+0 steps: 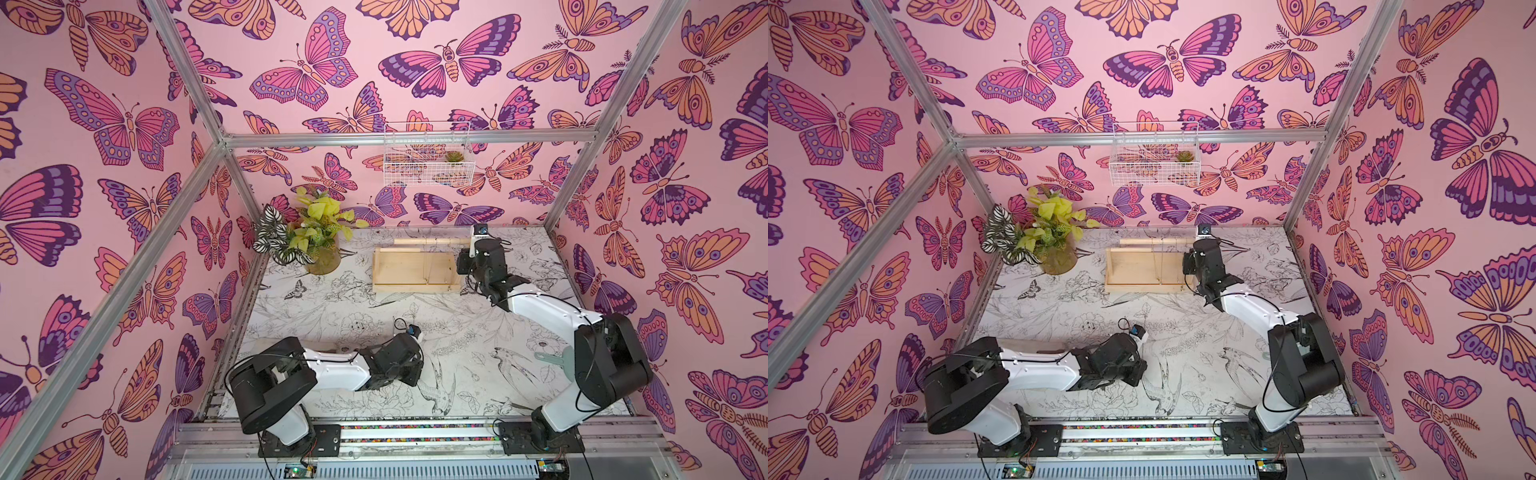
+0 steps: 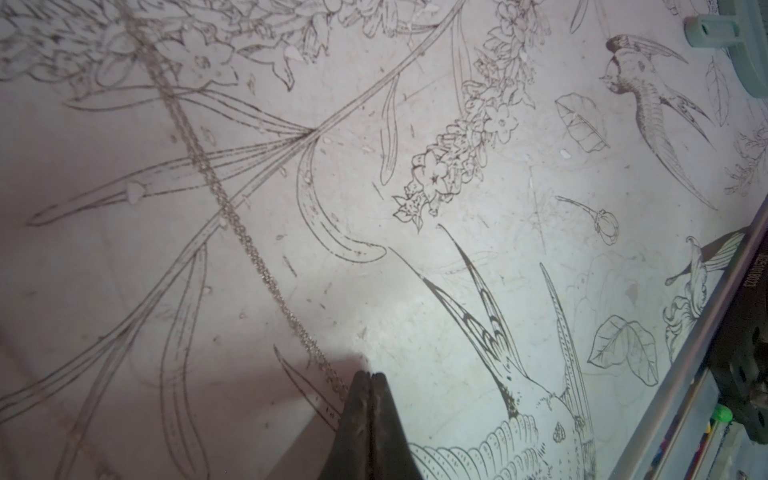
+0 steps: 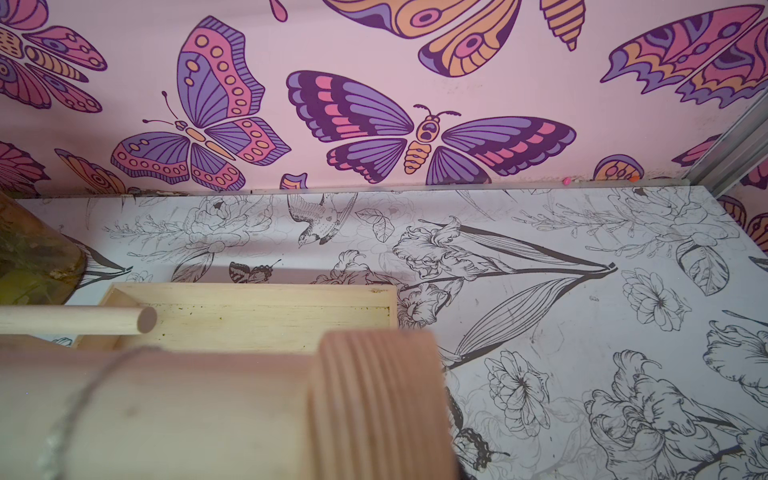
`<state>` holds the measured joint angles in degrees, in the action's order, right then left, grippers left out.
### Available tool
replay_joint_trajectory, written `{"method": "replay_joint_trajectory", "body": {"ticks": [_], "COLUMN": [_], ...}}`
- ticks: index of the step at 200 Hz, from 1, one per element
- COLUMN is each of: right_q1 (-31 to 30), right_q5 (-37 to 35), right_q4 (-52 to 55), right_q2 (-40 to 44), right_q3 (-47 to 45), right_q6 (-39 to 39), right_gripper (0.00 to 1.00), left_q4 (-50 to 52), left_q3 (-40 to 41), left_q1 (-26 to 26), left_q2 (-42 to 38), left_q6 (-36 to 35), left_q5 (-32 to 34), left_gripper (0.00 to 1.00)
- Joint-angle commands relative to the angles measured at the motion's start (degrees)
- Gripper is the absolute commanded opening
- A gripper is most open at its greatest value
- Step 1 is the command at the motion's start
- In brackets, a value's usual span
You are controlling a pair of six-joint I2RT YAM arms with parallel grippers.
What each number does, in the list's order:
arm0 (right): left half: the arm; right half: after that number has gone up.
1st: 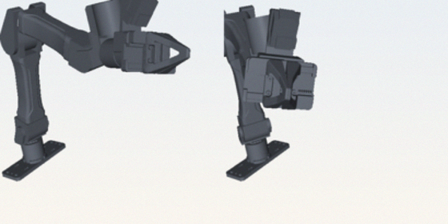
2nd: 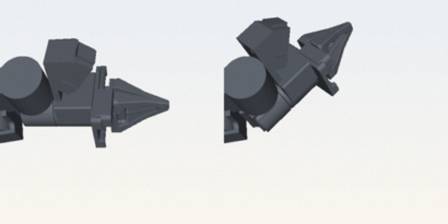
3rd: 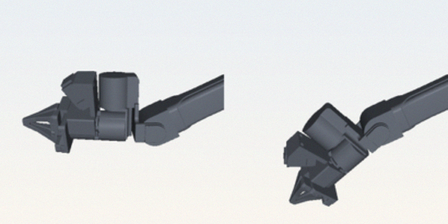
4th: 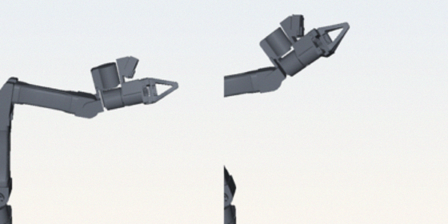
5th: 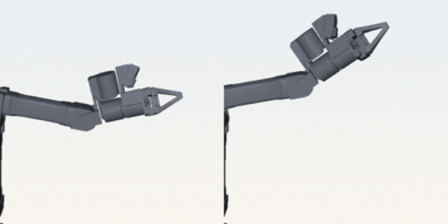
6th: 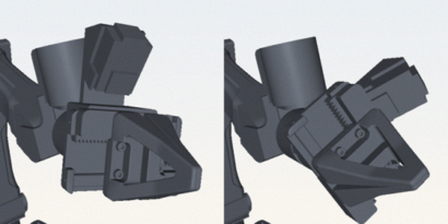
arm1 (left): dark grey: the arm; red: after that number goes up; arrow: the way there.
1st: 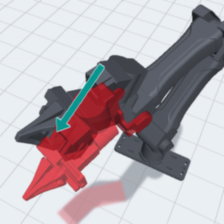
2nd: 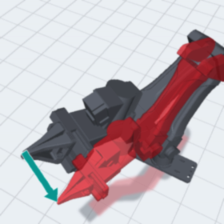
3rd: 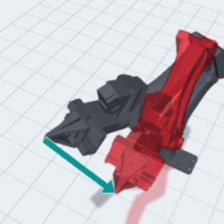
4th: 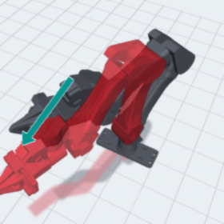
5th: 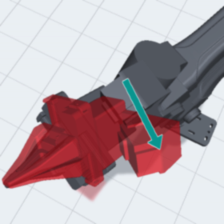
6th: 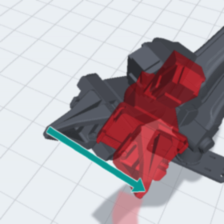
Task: Take the necklace off the jewelry display stand
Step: Place the necklace at the center of the board, then take off the necklace from the stand.
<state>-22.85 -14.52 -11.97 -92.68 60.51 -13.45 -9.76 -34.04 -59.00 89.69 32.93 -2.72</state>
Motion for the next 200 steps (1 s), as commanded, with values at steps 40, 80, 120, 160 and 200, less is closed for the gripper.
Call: {"method": "replay_joint_trajectory", "body": {"ticks": [40, 80, 120, 160, 200], "right_q1": [-0.09, -0.09, -0.09, -0.09, -0.09], "right_q5": [1.87, 1.98, 2.23, 2.28, 2.07], "right_q4": [6.34, 6.34, 5.82, 5.15, 4.89], "right_q2": [-1.89, -1.75, -2.61, -3.44, -4.2], "right_q3": [-1.98, -2.06, -1.98, -1.98, -2.13], "right_q6": [-2.65, -2.71, -2.85, -2.87, -2.98], "right_gripper": [0.16, 0.16, 0.16, 0.16, 0.16], "left_q4": [2.38, 6.29, 1.07, -23.68, -41.62], "left_q3": [2.23, -1.95, -8.74, -12.13, -17.82], "left_q1": [-1.78, -1.06, 9.59, 16.2, 15.78], "left_q2": [-2.94, -13.55, -12.89, -1.68, 10.34], "left_q6": [1.53, -5.46, -15.32, -22.51, -26.46], "left_q5": [2.22, 6.45, 6.09, 3.73, 8.36], "left_gripper": [0.0, 0.24, 0.43, 0.37, 0.36]}}
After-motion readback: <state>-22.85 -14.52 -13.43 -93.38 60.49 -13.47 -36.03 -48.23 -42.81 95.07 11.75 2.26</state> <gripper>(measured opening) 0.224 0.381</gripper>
